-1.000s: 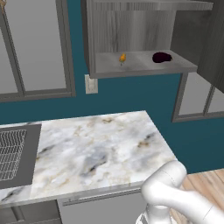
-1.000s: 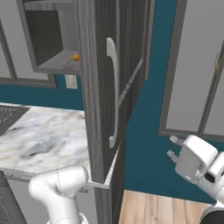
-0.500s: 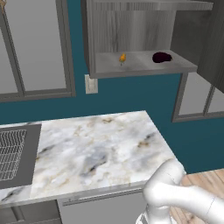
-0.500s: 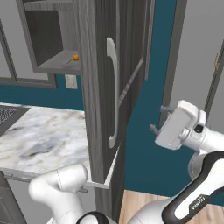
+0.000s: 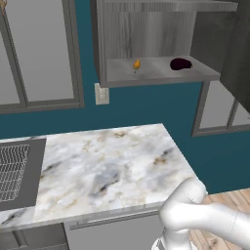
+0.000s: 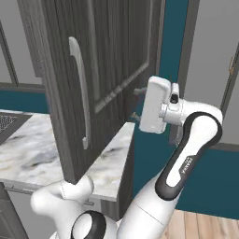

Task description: Pick the carrot, eggplant from the counter and place them in the cabinet. Then close the cabinet.

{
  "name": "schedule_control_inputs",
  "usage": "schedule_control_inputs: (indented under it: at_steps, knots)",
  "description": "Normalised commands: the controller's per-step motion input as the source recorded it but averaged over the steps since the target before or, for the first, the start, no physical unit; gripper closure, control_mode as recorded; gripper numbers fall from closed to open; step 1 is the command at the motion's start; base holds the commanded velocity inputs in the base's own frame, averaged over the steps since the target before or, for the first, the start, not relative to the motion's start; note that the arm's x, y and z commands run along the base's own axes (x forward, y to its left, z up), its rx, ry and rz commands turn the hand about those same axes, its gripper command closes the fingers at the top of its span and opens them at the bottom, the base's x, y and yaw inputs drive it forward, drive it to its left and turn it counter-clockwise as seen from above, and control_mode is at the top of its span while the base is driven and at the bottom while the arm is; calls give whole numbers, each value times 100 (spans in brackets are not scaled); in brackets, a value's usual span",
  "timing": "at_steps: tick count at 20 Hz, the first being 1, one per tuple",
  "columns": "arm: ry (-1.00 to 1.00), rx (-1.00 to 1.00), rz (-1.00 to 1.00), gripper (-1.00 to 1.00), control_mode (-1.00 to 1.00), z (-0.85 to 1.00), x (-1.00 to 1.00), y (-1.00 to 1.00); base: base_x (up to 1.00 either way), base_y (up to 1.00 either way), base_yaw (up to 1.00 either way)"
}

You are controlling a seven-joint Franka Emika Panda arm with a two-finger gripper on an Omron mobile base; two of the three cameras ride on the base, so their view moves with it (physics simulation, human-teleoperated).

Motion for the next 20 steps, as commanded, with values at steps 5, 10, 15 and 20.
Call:
schedule_control_inputs:
  at_steps: [5, 10, 15, 20]
  knots:
    - [3, -25, -1, -100, -100, 61, 0, 100, 0, 0, 0]
    - [0, -33, -20, -100, -100, 47, 21, 100, 0, 0, 0]
    - [0, -37, -44, -100, -100, 30, 73, 100, 0, 0, 0]
    - [-11, -45, -60, -100, -100, -32, 99, 88, 0, 0, 0]
